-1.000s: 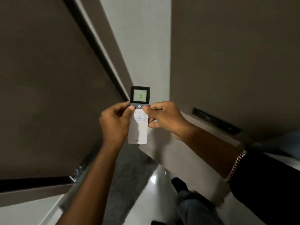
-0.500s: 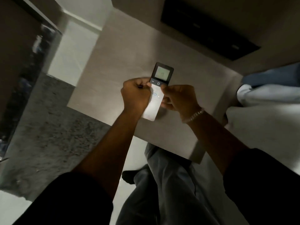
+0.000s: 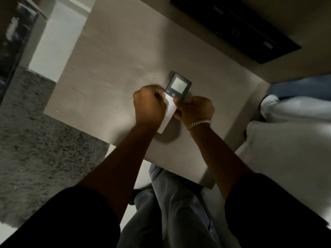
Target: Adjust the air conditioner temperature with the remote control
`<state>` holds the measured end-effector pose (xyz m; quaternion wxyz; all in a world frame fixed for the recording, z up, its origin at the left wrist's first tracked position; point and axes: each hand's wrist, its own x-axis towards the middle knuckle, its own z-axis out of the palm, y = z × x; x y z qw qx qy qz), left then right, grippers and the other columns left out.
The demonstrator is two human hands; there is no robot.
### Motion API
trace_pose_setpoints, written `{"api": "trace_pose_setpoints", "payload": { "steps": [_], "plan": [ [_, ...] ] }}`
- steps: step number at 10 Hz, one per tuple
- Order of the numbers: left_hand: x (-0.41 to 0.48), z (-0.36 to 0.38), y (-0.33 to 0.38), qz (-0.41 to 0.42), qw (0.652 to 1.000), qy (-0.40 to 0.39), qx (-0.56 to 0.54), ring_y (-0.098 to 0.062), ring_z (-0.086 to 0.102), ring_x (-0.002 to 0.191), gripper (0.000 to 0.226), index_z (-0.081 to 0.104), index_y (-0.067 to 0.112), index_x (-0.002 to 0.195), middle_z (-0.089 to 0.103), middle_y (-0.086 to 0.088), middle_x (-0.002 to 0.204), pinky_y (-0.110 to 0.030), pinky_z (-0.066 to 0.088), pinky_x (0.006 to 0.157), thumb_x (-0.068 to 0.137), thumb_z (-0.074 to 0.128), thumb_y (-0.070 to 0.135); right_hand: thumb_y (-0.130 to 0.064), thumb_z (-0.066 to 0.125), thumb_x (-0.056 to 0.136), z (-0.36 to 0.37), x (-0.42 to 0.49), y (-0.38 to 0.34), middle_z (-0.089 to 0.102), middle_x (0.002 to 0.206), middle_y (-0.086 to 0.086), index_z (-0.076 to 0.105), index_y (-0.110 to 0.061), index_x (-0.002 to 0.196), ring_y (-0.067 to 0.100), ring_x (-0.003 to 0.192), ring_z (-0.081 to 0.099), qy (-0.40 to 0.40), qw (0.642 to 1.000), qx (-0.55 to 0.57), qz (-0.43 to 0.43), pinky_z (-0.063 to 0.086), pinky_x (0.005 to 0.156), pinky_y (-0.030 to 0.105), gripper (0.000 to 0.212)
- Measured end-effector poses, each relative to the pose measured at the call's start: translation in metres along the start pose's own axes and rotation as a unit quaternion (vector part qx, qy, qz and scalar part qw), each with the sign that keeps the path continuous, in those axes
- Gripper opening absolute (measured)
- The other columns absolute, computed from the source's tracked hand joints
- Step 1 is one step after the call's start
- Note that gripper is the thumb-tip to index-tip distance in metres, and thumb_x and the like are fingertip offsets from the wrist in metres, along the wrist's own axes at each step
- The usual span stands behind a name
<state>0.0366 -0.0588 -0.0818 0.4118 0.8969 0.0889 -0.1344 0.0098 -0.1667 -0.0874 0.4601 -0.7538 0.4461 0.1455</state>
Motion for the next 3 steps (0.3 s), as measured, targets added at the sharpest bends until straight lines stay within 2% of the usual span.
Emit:
{"api": "trace_pose_setpoints", "payload": {
  "steps": [1,2,3],
  "plan": [
    [-0.005,-0.001,0.002,-0.008,1.0,-0.012,0.007,-0.024,0.069,0.077,0.02,0.072,0.007,0.074,0.075,-0.012,0.08,-0.029,0.054,0.079,0.074,0.056,-0.005,-0.031,0.082,0.071,0.0,0.0,-0.002,0.076,0.063,0.011,0.075,-0.008,0.06,0.023,0.057,0.074,-0.002,0.999,-0.039,-0.021,0.064,0.064,0.043,0.026],
    [-0.006,-0.023,0.01,-0.021,1.0,-0.012,-0.005,-0.025,0.07,0.09,0.017,0.073,0.006,0.089,0.076,-0.013,0.093,-0.031,0.053,0.088,0.08,0.059,0.003,-0.037,0.08,0.071,-0.007,-0.004,-0.015,0.077,0.071,0.01,0.076,-0.008,0.07,0.025,0.067,0.075,0.002,0.991,-0.12,-0.052,0.062,0.072,0.041,0.029],
    [-0.024,-0.051,0.015,-0.016,0.999,0.026,-0.019,-0.025,0.068,0.096,0.021,0.069,0.006,0.103,0.074,-0.013,0.103,-0.026,0.049,0.088,0.086,0.059,0.013,-0.036,0.079,0.072,-0.02,-0.02,-0.023,0.077,0.074,0.012,0.073,-0.008,0.075,0.029,0.069,0.074,0.037,0.987,-0.131,-0.088,0.061,0.072,0.039,0.029]
  ]
}}
